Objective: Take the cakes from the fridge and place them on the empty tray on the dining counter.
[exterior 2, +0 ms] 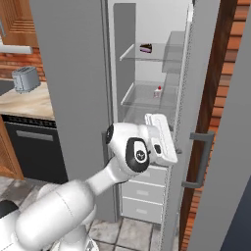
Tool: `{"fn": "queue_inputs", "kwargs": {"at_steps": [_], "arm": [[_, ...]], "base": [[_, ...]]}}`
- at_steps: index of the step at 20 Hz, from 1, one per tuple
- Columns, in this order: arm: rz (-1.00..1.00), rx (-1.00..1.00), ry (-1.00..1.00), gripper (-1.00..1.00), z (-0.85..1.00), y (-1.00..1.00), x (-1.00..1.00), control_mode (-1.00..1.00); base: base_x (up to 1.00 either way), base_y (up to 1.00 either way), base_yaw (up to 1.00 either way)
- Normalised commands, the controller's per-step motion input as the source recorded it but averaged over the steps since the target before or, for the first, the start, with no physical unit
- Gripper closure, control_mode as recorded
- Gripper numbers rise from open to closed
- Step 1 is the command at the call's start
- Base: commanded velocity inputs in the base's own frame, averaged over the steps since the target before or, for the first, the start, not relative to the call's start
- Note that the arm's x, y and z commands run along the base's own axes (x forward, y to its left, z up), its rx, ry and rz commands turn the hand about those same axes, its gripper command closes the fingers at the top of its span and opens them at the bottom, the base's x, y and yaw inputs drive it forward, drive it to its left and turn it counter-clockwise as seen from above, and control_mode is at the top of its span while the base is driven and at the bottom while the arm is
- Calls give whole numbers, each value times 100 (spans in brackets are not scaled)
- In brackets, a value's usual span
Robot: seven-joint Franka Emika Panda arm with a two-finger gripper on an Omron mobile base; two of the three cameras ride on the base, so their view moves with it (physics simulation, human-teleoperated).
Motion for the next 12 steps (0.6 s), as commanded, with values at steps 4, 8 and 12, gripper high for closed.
{"fn": "queue_inputs", "kwargs": {"at_steps": [4,8,12], "arm": [[18,-3,0,-100,100,16,-78,-100],[26,-22,44,-100,100,64,-42,-100],[26,-24,64,-100,100,75,-35,-100]], "base": [[0,0,0],[0,0,0],[0,0,0]]}}
